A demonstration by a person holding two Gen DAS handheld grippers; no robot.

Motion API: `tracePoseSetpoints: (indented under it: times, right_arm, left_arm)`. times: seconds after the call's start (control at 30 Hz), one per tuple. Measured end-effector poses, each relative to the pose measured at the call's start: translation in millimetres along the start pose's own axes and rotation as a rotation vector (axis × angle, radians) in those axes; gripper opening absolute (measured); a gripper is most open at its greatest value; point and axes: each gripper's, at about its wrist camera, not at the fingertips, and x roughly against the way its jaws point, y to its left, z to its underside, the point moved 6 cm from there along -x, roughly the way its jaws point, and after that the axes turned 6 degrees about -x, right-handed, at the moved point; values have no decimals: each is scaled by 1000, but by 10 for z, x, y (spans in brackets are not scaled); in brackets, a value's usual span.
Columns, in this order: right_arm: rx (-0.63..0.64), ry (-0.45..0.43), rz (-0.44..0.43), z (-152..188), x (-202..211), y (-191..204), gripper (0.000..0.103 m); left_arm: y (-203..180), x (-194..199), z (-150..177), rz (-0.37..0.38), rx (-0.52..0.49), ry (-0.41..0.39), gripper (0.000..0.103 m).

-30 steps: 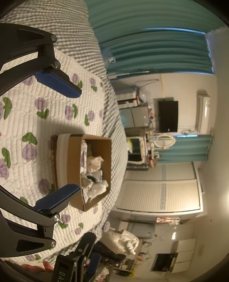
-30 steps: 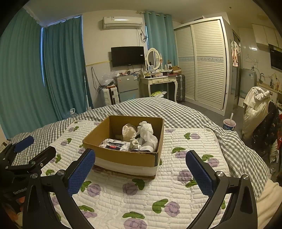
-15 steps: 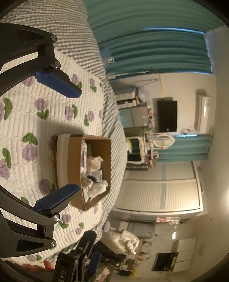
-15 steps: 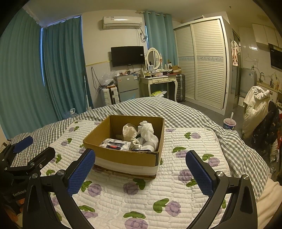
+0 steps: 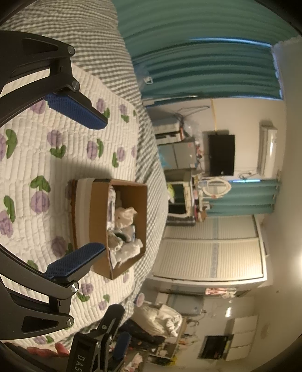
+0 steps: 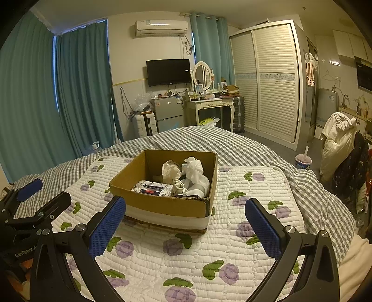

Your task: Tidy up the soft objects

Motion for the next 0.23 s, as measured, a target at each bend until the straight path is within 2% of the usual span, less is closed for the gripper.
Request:
tracePoseSetpoints:
  times: [0.23]
  right_arm:
    - [4, 4, 3, 9, -6, 5, 103]
  left_arm:
    - [-7, -5, 18, 5, -3, 13, 100]
